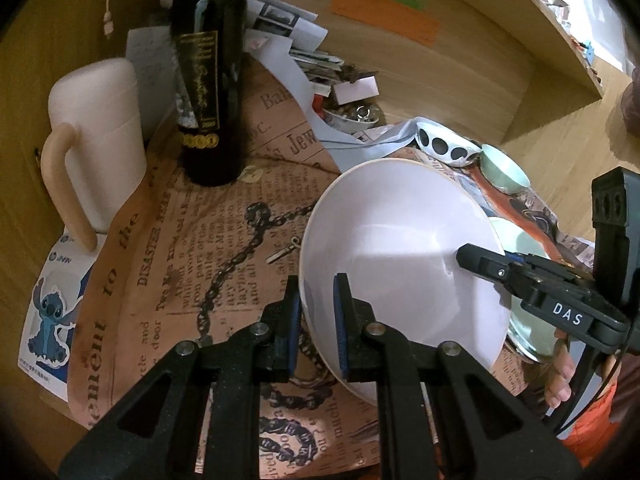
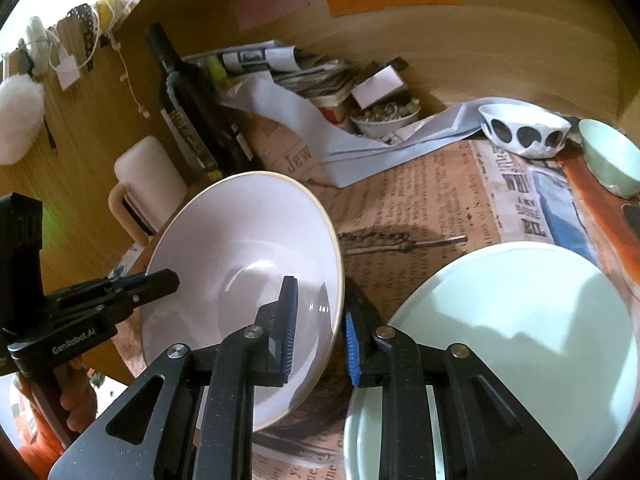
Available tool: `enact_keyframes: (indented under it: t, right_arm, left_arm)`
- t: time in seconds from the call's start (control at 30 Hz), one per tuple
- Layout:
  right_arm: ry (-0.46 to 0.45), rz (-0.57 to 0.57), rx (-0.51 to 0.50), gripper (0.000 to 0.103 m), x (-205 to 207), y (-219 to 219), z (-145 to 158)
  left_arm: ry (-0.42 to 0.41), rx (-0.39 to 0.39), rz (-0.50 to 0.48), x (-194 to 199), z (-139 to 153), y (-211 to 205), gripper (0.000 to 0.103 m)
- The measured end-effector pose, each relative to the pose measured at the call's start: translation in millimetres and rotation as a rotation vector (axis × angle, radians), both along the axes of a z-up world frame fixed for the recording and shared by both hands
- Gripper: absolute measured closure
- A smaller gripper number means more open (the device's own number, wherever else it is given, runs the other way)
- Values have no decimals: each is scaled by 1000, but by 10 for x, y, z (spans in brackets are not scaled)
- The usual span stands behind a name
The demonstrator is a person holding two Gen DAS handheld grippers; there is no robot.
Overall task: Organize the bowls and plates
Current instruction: 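Lift the beige bowl and carry it over the plate stack, then lower the beige bowl onto the mint green plate and open the left gripper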
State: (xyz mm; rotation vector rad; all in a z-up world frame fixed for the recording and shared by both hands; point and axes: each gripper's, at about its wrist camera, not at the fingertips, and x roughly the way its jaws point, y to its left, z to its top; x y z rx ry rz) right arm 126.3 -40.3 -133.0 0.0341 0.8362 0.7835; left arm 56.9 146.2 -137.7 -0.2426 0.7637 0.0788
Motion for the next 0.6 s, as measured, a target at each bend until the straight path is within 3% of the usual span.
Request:
enact_keyframes:
  t: [0.37, 0.6]
  right_arm:
    - [29, -26, -36, 82, 9, 46, -90]
    - [-25, -34, -59, 82, -48, 47, -46]
  left_arm:
    - [-12, -14, -14, 41, -39, 27, 89]
    - [-13, -20, -16, 91, -83, 58, 89]
